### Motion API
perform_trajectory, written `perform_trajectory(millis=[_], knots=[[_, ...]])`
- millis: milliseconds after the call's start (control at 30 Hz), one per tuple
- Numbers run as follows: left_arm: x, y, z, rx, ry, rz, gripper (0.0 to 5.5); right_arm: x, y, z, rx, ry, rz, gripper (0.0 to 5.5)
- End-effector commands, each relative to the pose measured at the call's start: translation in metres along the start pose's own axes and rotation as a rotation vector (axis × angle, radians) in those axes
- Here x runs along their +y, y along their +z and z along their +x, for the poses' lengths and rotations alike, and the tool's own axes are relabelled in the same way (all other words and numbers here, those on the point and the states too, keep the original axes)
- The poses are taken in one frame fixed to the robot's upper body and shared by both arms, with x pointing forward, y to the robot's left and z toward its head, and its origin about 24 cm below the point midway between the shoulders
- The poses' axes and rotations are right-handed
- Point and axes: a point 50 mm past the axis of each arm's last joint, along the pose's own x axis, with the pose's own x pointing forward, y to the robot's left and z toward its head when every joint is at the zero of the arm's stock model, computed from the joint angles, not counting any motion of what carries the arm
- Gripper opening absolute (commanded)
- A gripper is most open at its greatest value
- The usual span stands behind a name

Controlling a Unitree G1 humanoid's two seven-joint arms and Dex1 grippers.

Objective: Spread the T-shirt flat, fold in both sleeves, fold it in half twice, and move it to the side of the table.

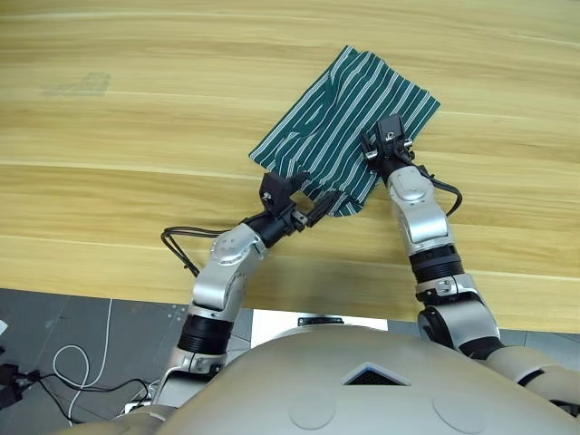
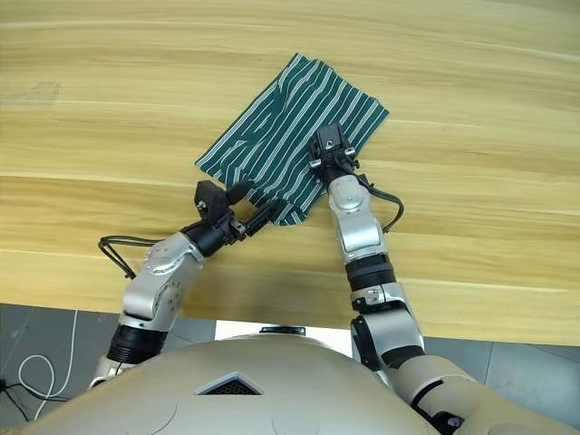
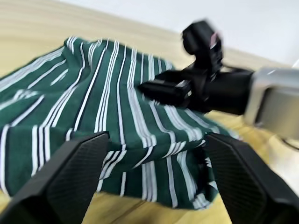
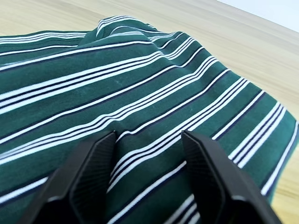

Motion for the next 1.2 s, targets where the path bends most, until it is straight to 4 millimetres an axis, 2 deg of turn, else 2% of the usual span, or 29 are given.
perform_trajectory(millis=[33, 233, 333, 400, 467, 633, 767, 933, 1200], knots=[[0.012, -0.002, 0.011, 0.046, 0.031, 0.016, 3.78, 0.006, -0.049, -0.010, 0.199, 0.009, 0.011, 2.59], [0.038, 0.000, 0.021, 0.088, 0.156, -0.067, 3.78, 0.011, -0.049, -0.009, 0.190, 0.003, 0.018, 2.59], [0.054, 0.006, 0.009, 0.068, 0.237, -0.069, 3.78, 0.011, -0.051, -0.008, 0.189, -0.003, 0.023, 2.59], [0.062, 0.016, -0.001, 0.018, 0.278, -0.053, 3.78, 0.013, -0.055, -0.009, 0.199, -0.002, 0.029, 2.59], [0.065, 0.025, -0.004, -0.020, 0.286, -0.035, 3.78, 0.017, -0.059, -0.010, 0.208, 0.001, 0.035, 2.59], [0.052, 0.040, -0.014, -0.084, 0.223, -0.008, 3.78, 0.023, -0.065, -0.011, 0.217, 0.010, 0.028, 2.59], [0.067, 0.037, -0.018, -0.072, 0.303, -0.045, 3.78, 0.017, -0.062, -0.008, 0.202, -0.017, 0.045, 2.59], [0.045, 0.041, -0.001, -0.095, 0.144, 0.052, 3.78, 0.023, -0.066, -0.007, 0.211, -0.006, 0.040, 2.59], [0.048, 0.036, 0.033, -0.001, 0.047, 0.172, 3.78, 0.034, -0.067, -0.006, 0.210, 0.028, 0.030, 2.59]])
